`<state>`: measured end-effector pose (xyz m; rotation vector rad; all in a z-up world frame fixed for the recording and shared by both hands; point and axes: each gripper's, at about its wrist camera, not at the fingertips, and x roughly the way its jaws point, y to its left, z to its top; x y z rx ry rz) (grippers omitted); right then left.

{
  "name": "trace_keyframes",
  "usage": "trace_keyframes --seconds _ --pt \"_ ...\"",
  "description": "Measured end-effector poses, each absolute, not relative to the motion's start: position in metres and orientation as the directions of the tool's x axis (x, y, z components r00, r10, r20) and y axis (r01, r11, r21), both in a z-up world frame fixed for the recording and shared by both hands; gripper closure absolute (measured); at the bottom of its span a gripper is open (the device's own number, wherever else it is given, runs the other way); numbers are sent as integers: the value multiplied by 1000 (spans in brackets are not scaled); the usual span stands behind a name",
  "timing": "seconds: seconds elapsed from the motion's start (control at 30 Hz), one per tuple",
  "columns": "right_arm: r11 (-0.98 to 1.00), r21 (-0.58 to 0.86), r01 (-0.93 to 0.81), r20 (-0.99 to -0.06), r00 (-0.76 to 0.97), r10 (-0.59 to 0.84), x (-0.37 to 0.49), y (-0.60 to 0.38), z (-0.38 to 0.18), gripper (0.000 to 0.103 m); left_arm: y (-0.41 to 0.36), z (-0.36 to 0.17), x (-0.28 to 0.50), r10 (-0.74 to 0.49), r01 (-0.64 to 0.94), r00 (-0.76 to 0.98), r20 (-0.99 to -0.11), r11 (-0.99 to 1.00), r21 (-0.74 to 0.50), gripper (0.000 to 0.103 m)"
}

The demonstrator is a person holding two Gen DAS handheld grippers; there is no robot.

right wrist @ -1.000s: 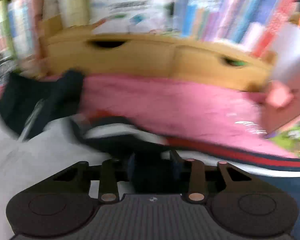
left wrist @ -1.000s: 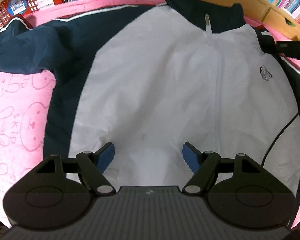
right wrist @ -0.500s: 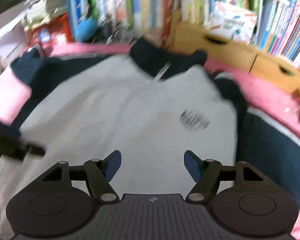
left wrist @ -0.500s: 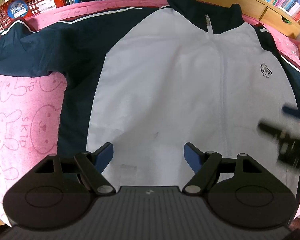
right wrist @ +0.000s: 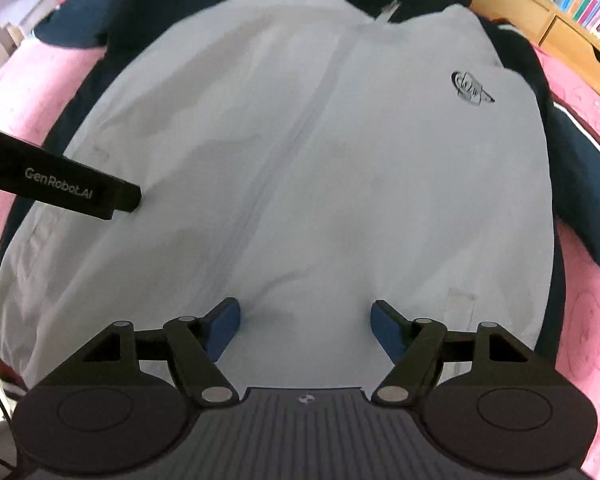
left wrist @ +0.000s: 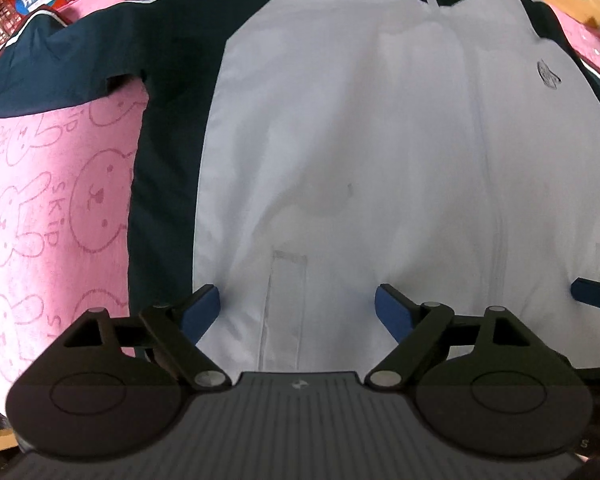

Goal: Fold clothes

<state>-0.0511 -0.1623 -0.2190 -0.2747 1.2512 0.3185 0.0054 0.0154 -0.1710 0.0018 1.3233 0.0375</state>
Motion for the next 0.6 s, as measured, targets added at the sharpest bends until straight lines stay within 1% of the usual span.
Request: trace_keyframes --seconds 0.03,0.1,0.13,0.2,0.3,0.6 --pt "924 -31 -381 -960 269 79 -53 -161 -219 29 15 -172 3 27 -16 244 -969 1000 24 14" --pt "925 -29 -380 -968 243 70 -55 -163 -219 26 19 -174 -5 20 6 244 -970 1000 22 8" --pt "925 -28 -378 -970 234 66 -56 -164 -220 24 21 -174 -10 15 15 245 -969 1000 19 8" --pt "927 -29 -373 -972 228 61 -59 -165 -220 23 27 -176 -19 10 20 239 -971 1000 15 3" --pt "930 -29 -366 -973 225 58 -61 -166 -220 22 34 -178 -28 -1 16 228 -974 1000 3 1" --pt "932 -33 -360 -976 213 48 -60 -168 -220 17 40 -179 -53 16 56 207 -978 998 28 0"
